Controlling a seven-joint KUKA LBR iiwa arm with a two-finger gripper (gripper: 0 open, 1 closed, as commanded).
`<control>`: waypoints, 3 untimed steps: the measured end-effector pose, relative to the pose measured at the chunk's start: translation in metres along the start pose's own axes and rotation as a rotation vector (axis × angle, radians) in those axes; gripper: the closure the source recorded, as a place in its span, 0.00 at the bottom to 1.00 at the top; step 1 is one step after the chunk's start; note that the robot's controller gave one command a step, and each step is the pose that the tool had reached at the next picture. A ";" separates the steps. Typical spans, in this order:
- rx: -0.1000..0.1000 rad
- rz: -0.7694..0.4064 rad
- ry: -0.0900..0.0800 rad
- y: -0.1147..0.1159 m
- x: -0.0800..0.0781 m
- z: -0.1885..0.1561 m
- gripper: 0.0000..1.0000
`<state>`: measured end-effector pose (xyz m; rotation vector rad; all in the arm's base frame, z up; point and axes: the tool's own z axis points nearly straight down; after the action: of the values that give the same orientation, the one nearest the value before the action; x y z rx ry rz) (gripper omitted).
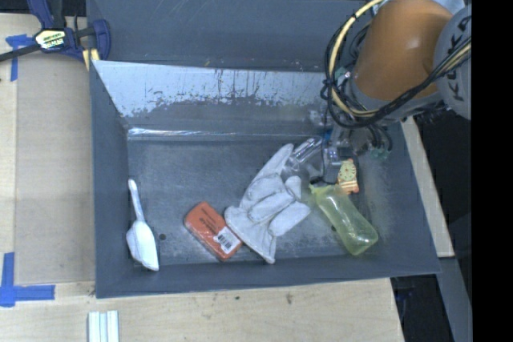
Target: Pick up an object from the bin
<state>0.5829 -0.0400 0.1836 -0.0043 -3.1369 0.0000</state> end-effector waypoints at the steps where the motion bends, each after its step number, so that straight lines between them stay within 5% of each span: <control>1: 0.000 0.000 -0.002 0.000 0.000 -0.002 0.00; 2: 0.001 -0.072 -0.014 0.000 0.014 0.001 0.00; 3: 0.001 -0.134 -0.009 0.023 0.026 0.034 0.00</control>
Offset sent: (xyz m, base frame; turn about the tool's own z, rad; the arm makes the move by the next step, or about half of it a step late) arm -0.0626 -0.0043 -0.0227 -0.2382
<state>0.5564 -0.0168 0.1493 0.2067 -3.1388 0.0015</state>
